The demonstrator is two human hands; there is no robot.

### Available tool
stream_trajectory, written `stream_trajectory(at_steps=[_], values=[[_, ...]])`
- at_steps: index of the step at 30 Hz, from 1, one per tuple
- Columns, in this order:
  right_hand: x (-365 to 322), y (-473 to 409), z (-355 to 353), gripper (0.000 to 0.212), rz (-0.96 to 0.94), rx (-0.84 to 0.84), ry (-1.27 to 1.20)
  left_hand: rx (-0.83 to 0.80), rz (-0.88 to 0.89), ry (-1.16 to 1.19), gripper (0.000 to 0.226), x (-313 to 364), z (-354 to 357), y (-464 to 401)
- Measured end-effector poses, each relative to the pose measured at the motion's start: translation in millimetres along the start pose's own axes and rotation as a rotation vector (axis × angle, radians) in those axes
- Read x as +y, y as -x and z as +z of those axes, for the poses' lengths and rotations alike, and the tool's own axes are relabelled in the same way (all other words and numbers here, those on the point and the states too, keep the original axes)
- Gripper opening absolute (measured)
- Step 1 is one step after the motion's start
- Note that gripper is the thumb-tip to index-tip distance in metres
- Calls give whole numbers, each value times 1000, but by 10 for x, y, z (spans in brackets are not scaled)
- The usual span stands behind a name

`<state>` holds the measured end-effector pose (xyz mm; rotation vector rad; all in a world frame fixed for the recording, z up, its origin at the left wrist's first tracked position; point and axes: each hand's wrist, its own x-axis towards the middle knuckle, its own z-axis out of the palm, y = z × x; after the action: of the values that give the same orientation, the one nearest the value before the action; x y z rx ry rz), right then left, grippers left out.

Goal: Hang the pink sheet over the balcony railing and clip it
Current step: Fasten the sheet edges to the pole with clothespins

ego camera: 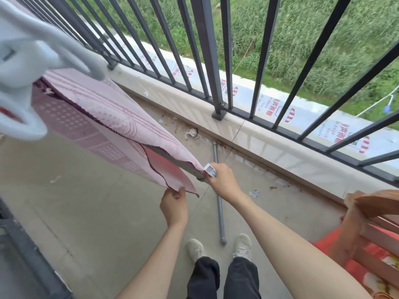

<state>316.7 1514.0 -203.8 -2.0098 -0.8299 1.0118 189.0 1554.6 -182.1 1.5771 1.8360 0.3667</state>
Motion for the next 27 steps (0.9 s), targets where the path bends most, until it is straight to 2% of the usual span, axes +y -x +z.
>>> stream_trajectory(at_steps=[5, 8, 12, 16, 18, 22, 25, 27], values=[[167, 71, 131, 11, 37, -97, -54, -49, 108, -5, 20, 145, 119, 53], [233, 79, 211, 18, 27, -133, -77, -87, 160, -20, 23, 141, 116, 52], [247, 79, 301, 40, 4, -172, -70, -135, 177, -48, 26, 159, 101, 47], [280, 100, 329, 35, -17, -197, -87, -150, 175, -44, 21, 155, 132, 41], [299, 104, 314, 42, -21, -182, -119, -145, 152, -9, 18, 169, 164, 26], [324, 138, 251, 55, -18, -272, -185, -92, 130, -37, 32, 245, 218, 6], [375, 190, 248, 29, 104, -265, -221, -44, 103, -70, 32, 267, 257, -22], [404, 268, 248, 9, 223, -218, -345, -25, 97, -69, 31, 270, 271, -17]])
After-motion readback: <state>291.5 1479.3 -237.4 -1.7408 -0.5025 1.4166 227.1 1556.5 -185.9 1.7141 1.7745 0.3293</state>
